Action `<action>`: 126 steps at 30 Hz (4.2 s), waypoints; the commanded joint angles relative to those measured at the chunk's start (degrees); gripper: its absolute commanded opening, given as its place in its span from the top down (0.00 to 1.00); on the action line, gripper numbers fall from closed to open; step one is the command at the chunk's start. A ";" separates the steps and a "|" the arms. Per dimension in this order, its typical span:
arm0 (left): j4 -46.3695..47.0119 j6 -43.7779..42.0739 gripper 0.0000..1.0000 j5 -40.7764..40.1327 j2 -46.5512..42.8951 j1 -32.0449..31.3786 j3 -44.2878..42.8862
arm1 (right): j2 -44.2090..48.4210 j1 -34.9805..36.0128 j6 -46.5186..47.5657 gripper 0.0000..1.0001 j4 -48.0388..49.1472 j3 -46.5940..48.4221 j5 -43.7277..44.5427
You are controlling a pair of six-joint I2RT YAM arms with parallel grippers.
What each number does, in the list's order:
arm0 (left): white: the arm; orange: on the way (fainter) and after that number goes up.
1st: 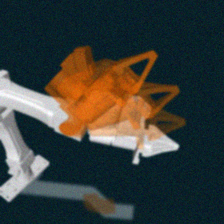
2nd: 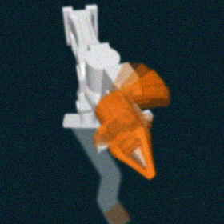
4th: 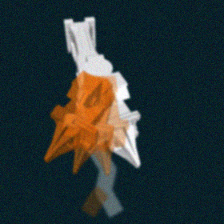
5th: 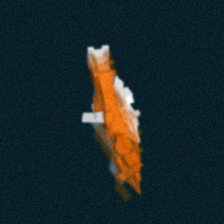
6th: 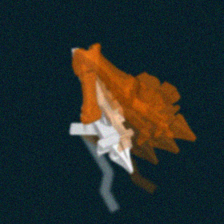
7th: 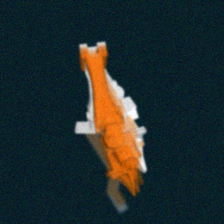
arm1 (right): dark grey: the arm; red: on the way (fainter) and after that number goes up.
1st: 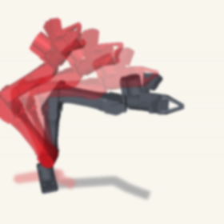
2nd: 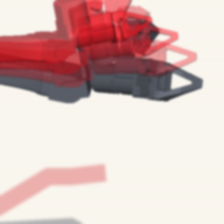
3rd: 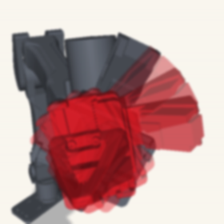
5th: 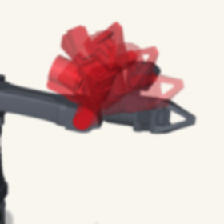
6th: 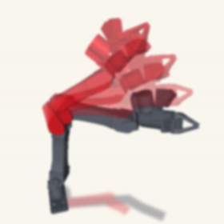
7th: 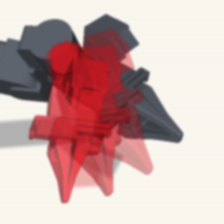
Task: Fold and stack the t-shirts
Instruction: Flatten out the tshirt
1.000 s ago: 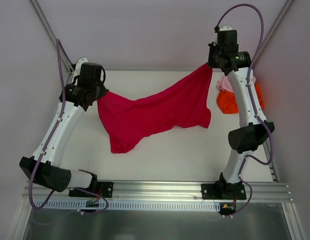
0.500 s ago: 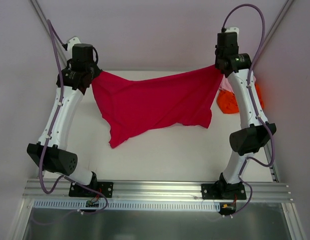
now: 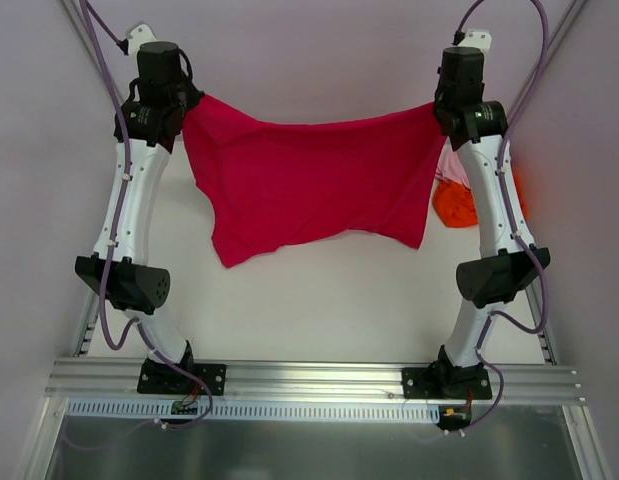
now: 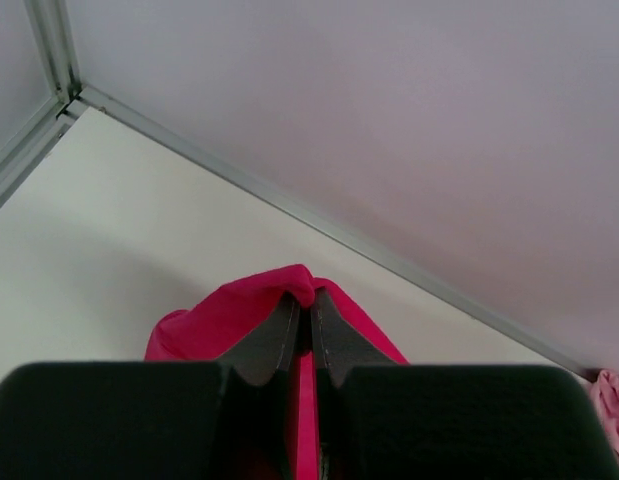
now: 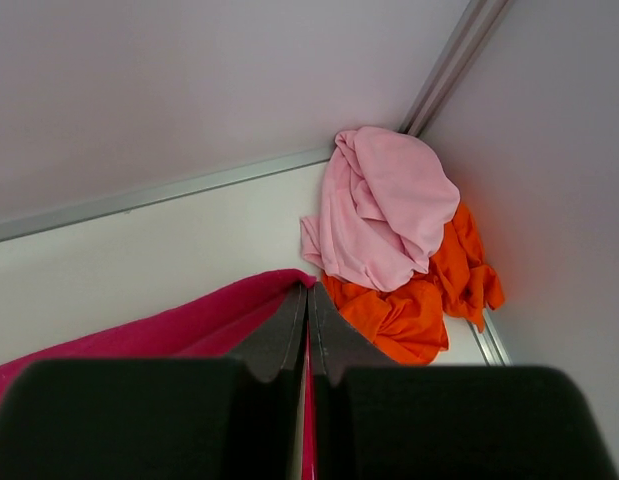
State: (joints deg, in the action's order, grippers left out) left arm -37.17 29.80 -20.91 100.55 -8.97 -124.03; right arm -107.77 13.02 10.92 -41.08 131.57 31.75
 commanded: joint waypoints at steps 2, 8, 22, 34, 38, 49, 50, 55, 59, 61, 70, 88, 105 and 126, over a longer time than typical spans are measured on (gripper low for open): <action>2.10 1.65 1.00 3.23 3.15 0.88 -7.00 | -1.21 0.52 -0.99 0.99 7.06 1.93 1.65; 3.85 6.83 1.00 15.34 6.76 2.90 -9.13 | -2.63 0.61 -1.16 0.99 9.61 2.39 1.21; 10.36 6.94 1.00 37.78 0.38 3.35 -11.88 | 2.99 1.40 7.79 0.99 22.88 -1.04 -0.29; 8.34 -1.86 1.00 18.80 -16.96 3.87 5.98 | 15.12 -0.01 21.50 0.99 32.90 -13.43 11.04; 8.17 -2.20 1.00 15.55 -19.42 4.14 8.10 | 19.95 -0.71 24.94 0.99 40.26 -22.39 14.22; 7.11 -1.41 1.00 13.71 -21.80 4.23 11.00 | 29.27 -1.85 15.89 0.99 37.21 -34.97 11.93; 7.20 -1.41 1.00 13.61 -21.80 4.23 10.83 | 29.54 -1.85 16.15 0.99 37.47 -35.76 12.02; 6.76 -1.06 1.00 14.75 -19.26 4.40 9.78 | 30.60 -1.94 16.94 0.99 36.96 -39.19 11.85; 5.96 0.78 1.00 16.77 -14.25 4.40 5.55 | 30.69 -2.03 14.84 0.99 35.72 -39.90 10.18; 5.36 1.31 1.00 17.56 -11.70 4.40 4.50 | 30.16 -2.12 13.78 0.99 34.93 -39.20 9.30; 4.57 3.24 1.00 19.68 -3.09 4.40 -0.41 | 22.96 -2.21 6.84 0.99 32.82 -35.15 6.84; 7.46 5.28 1.00 27.93 -5.01 5.63 -7.10 | 21.01 -2.29 6.75 0.99 34.31 -27.94 6.05; 9.92 3.60 1.00 30.58 -17.85 5.63 2.74 | 35.52 -2.12 8.51 0.99 33.78 -38.93 3.06; 12.29 10.97 1.00 34.27 3.77 7.38 -12.98 | 5.22 -2.47 5.34 0.99 33.70 -14.18 1.65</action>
State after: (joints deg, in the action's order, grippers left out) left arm -29.82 37.23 11.03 103.88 -3.25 -133.05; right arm -100.42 11.27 16.91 -10.72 110.34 32.25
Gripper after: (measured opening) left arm 0.022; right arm 0.016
